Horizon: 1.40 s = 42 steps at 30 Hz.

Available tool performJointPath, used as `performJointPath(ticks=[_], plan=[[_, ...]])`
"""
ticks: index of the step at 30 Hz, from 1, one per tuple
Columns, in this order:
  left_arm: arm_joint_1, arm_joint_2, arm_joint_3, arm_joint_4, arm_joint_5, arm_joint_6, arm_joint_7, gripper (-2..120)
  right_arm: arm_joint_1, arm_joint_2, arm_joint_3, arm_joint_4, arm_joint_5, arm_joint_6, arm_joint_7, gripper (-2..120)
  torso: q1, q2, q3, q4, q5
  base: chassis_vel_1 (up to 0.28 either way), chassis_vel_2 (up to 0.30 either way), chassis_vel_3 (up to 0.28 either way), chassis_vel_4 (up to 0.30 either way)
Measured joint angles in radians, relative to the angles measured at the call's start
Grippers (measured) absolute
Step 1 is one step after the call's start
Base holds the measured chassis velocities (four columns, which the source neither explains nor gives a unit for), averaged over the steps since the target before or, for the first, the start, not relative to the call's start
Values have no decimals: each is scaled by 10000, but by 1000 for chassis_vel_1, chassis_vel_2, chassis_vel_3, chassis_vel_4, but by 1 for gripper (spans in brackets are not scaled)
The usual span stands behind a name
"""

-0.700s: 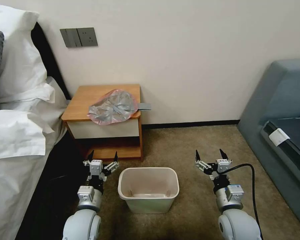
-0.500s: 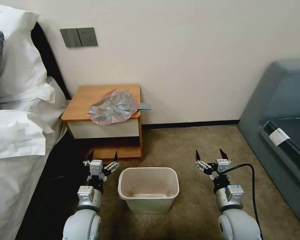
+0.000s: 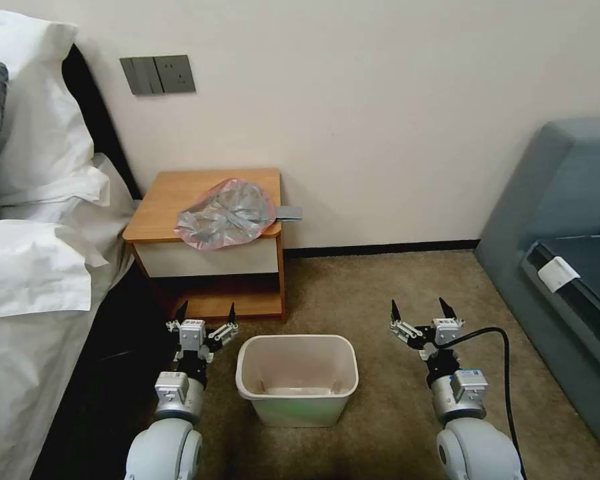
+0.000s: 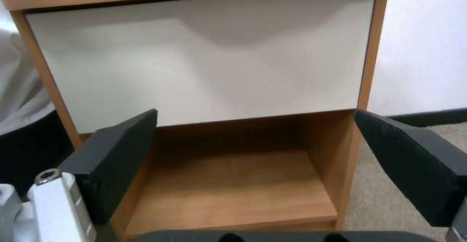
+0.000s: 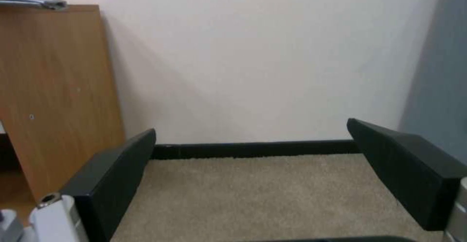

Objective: Pick up the garbage bag from the table and place it over the trash can.

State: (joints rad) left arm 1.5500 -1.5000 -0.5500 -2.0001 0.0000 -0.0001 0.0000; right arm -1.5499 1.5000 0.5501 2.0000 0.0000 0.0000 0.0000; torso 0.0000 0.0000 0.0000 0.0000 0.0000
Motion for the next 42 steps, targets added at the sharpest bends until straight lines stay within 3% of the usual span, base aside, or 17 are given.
performJointPath(ticks=[7, 11, 24, 27, 29, 30, 35, 42], plan=[[19, 0, -3, -32, -3, 0, 0, 100, -17, 1, -3, 34, 0, -5, 1, 100, 0, 0, 0, 0, 0, 0, 0, 0, 0], [373, 7, -100, -635, -160, 40, -34, 100, -309, 58, -95, 698, -6, -134, 47, 100, 0, 0, 0, 0, 0, 0, 0, 0, 0], [2303, 65, -615, -3891, -1048, 395, -373, 100, -1945, 401, -631, 4279, -101, -910, 336, 100, 0, 0, -1, 1, 0, 0, 0, 0, 0], [2666, 72, -712, -4498, -1211, 458, -433, 100, -2257, 469, -738, 4916, -118, -1053, 389, 100, 1, 0, -1, 1, -2, 0, 0, 0, 0], [2666, 72, -712, -4498, -1211, 458, -433, 100, -2257, 469, -738, 4916, -118, -1053, 389, 100, 1, 0, -1, 1, -2, 0, 0, 0, 0], [3049, 85, -817, -5008, -1385, 521, -499, 100, -2533, 517, -854, 5092, -76, -1270, 494, 100, 0, 1, -1, -1, 3, 0, 0, 0, 0], [3421, 204, -920, -5092, -1349, 823, -544, 100, -2621, 474, -930, 5109, 178, -1536, 652, 100, 0, 0, -1, 1, -1, 0, 0, 0, 0], [3382, 259, -930, -5083, -1247, 618, -581, 100, -2569, 400, -929, 5077, 692, -1583, 641, 100, 0, 0, -1, 0, -1, 0, 0, 0, 0]])
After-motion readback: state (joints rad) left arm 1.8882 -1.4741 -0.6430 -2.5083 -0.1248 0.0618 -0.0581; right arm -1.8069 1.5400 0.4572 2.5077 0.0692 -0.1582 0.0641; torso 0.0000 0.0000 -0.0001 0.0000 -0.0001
